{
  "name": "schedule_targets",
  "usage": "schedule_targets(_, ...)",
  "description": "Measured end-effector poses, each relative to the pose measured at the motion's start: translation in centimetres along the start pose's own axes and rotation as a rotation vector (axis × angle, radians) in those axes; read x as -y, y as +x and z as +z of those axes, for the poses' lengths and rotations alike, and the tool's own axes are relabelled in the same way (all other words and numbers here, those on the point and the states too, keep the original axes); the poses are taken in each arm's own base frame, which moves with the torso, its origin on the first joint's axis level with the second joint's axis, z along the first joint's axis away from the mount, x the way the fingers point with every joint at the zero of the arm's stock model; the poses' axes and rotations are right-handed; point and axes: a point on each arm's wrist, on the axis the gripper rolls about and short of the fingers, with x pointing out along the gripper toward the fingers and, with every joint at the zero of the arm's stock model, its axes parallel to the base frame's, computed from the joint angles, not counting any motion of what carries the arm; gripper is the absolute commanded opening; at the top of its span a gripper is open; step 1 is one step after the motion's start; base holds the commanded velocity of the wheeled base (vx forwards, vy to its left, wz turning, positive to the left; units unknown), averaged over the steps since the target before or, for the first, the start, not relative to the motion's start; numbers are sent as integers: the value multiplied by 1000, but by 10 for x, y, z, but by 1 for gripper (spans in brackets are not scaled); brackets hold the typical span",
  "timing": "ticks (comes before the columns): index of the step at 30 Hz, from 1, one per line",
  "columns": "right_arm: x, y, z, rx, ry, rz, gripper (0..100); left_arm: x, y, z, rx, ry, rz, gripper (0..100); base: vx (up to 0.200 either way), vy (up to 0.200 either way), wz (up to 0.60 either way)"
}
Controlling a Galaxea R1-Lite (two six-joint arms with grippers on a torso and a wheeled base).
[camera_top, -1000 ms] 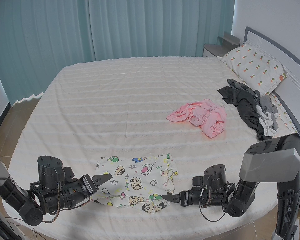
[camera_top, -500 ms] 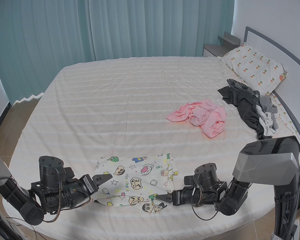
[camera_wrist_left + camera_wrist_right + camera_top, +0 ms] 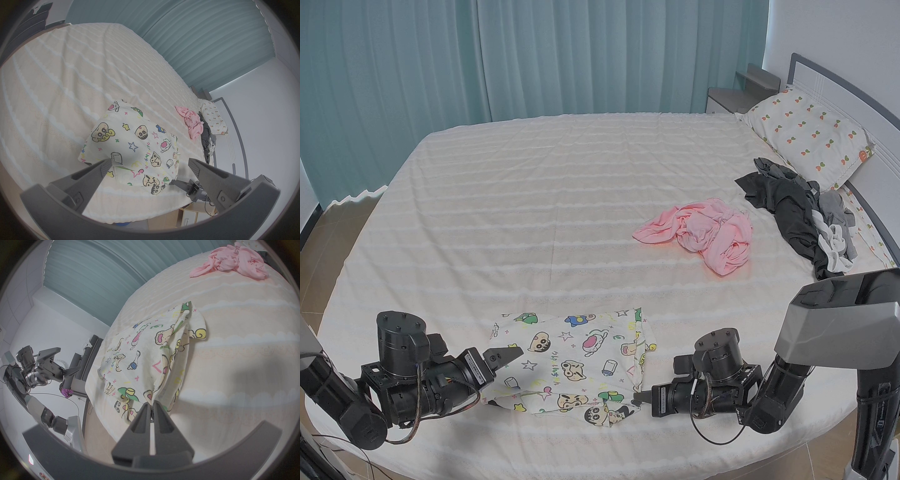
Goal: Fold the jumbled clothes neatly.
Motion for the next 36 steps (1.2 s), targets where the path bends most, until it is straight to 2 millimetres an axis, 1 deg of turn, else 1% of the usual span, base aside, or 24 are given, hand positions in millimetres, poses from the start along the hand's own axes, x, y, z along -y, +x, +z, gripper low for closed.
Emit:
schedule_targets(5,-4,-14,0,30,-4,22,0,0,0,0,0,0,0,100,0,0,0)
schedule_targets(12,-13,-33,4,71,5,51,0,0,0,0,1,0,0,100,0,0,0)
schedule_targets(18,-19,-46,-5,46,5,54,0,0,0,0,1,0,0,100,0,0,0)
schedule_targets(24,-18,-52,-18,-2,7,41,0,0,0,0,0,0,-1,100,0,0,0)
schedule_targets(27,-17,-50,-23,-24,3,37,0,0,0,0,0,1,-1,100,0,0,0)
schedule_targets(30,-15,-45,-27,-39,2,28,0,0,0,0,0,1,-1,100,0,0,0)
schedule_targets(31,-14,-42,-27,-42,0,26,100,0,0,0,0,1,-1,100,0,0,0)
schedule_targets(36,-11,-36,-30,-57,-10,17,100,0,0,0,0,1,-1,100,0,0,0)
